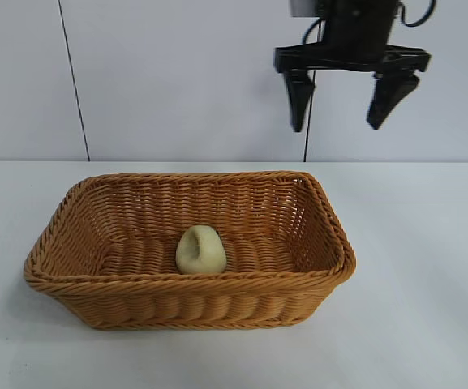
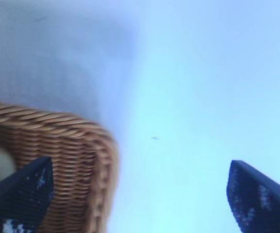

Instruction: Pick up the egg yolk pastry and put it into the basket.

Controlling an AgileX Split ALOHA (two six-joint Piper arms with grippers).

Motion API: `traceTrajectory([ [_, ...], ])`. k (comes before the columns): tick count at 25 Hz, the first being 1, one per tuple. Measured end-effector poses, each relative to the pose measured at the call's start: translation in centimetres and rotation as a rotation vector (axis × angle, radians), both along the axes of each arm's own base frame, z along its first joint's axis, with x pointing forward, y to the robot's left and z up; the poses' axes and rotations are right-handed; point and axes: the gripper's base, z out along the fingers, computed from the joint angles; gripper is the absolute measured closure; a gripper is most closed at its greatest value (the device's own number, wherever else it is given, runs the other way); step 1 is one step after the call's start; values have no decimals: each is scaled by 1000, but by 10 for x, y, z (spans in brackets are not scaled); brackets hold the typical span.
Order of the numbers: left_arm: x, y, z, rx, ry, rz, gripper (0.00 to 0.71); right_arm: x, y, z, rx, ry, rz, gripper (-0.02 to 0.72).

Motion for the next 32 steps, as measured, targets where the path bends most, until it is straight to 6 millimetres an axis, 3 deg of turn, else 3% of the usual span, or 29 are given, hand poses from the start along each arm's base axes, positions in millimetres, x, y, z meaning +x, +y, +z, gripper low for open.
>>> traceTrajectory([
  [3,0,0,0,0,0,0,14,8,-46,0,-8,-1,-90,8],
  [7,0,0,0,0,0,0,14,11,-81,0,-9,0,-149,8],
  [14,0,0,0,0,0,0,14,11,-83,0,4,4,-145,8],
  [17,0,0,0,0,0,0,14,-1,-84,3,2,19,-145,8],
  [21,0,0,0,0,0,0,14,-33,-85,6,-3,70,-146,8],
  [24,0,0,0,0,0,0,14,-69,-86,12,6,105,-148,8],
  [32,0,0,0,0,0,0,14,-187,-90,24,12,140,-138,8],
])
